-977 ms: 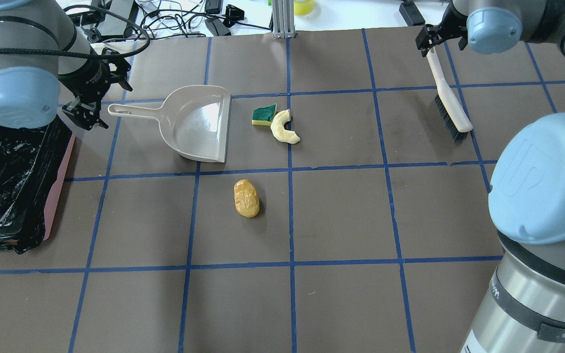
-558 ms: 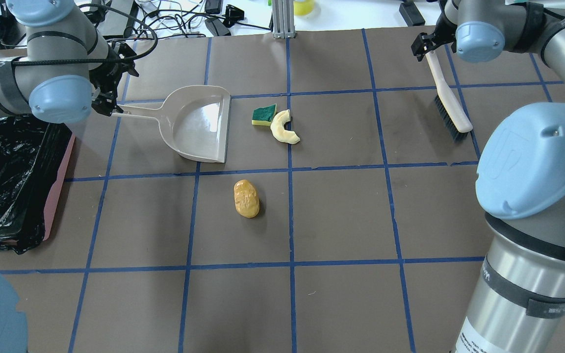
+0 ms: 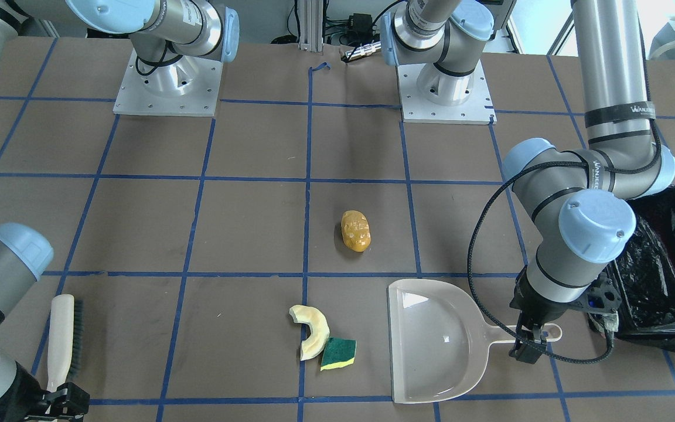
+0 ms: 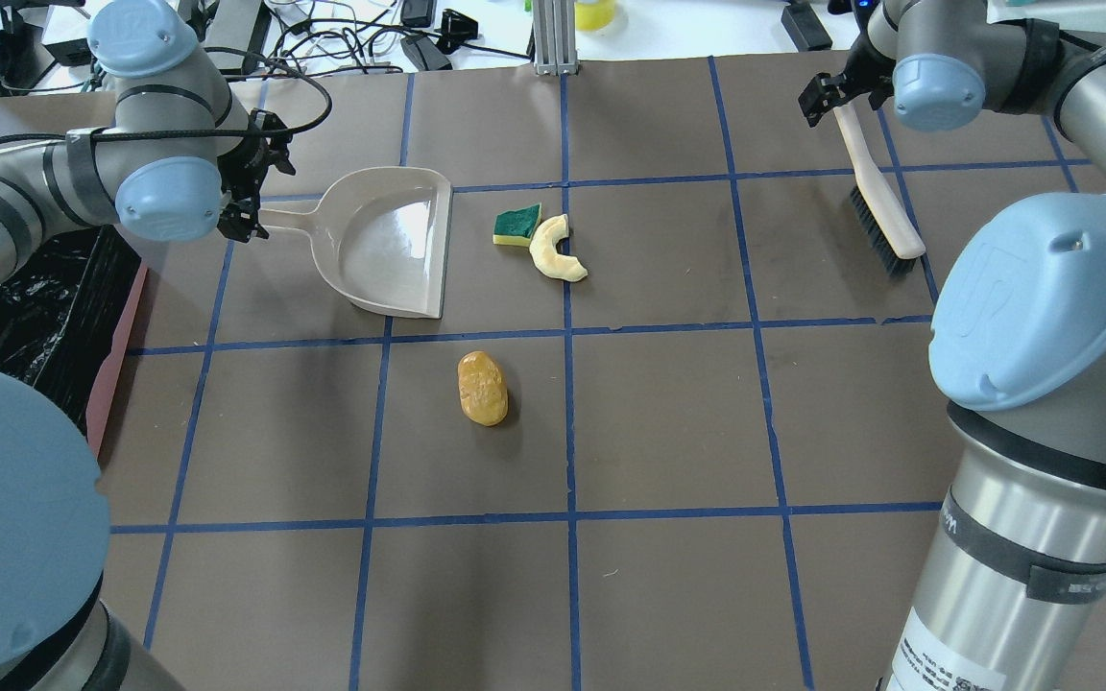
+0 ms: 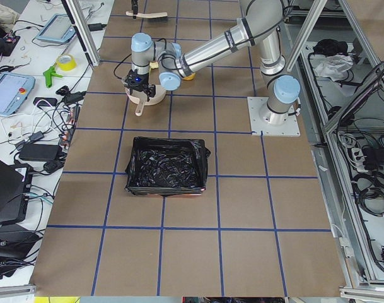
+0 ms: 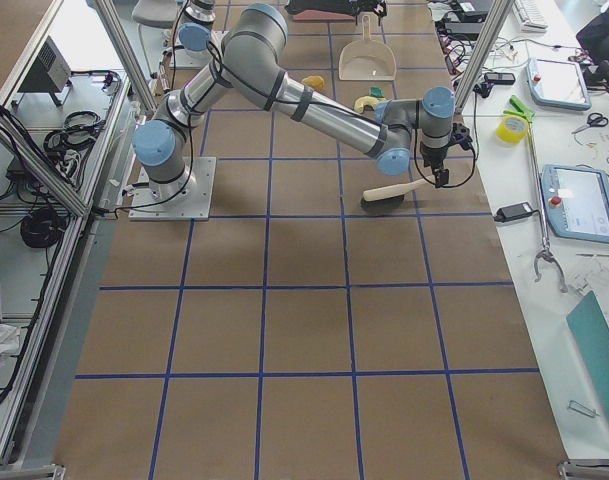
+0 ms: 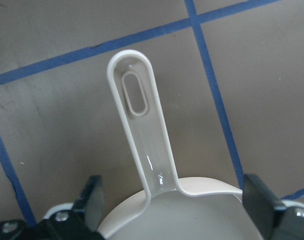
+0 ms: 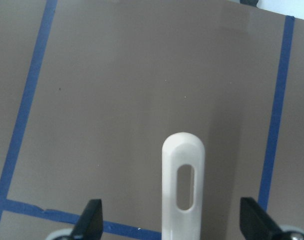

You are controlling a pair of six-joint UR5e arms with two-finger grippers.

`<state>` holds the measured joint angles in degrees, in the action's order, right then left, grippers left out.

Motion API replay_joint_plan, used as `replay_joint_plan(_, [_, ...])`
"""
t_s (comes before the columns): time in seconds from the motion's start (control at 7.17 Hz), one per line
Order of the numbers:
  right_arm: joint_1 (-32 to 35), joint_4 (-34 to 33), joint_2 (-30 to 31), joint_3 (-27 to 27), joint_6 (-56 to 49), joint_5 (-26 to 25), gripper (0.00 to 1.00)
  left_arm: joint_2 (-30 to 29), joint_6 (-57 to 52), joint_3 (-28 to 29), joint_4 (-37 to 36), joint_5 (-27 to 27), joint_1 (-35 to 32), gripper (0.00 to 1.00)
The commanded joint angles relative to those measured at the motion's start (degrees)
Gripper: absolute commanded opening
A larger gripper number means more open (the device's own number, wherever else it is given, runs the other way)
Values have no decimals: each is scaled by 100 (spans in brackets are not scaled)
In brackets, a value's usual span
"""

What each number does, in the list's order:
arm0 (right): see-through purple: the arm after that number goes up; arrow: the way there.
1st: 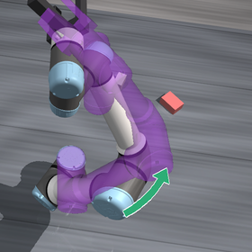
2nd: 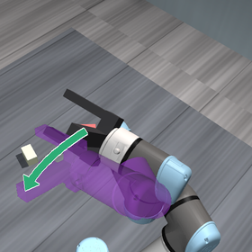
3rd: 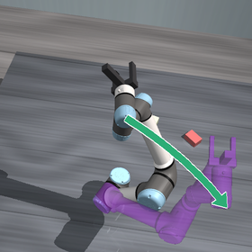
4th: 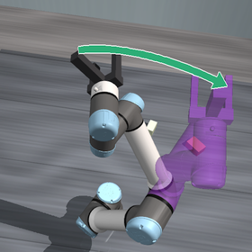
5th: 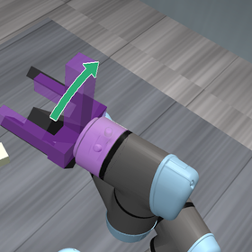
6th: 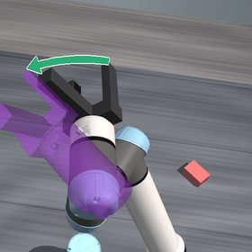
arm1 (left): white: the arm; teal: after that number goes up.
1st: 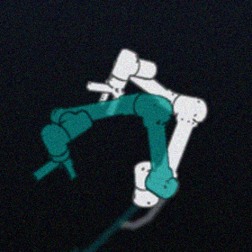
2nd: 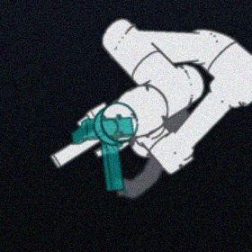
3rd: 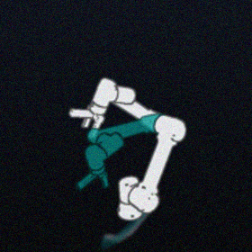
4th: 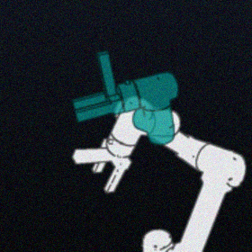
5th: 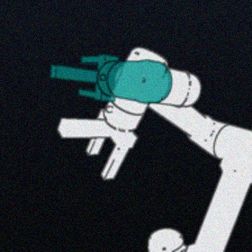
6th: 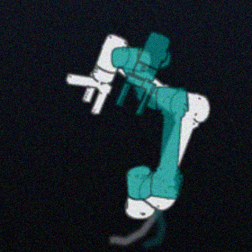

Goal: Sweep and dump trash into bin
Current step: 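Grasp the white dustpan handle with the left gripper while the right gripper grasps the brush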

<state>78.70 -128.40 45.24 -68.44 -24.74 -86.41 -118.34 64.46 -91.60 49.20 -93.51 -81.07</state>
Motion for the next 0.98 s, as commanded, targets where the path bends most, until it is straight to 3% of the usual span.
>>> replay_joint_plan(0.0, [-4,-1,-33,32,-215,11,96,-232,58,167,-191,-368,12,98])
replay_joint_plan(0.42, [-4,43,-42,41,-251,11,78,-364,216,230,-192,-388,21,100])
replay_joint_plan(0.84, [-30,34,-59,41,-321,11,71,-566,225,414,-201,-387,21,100])
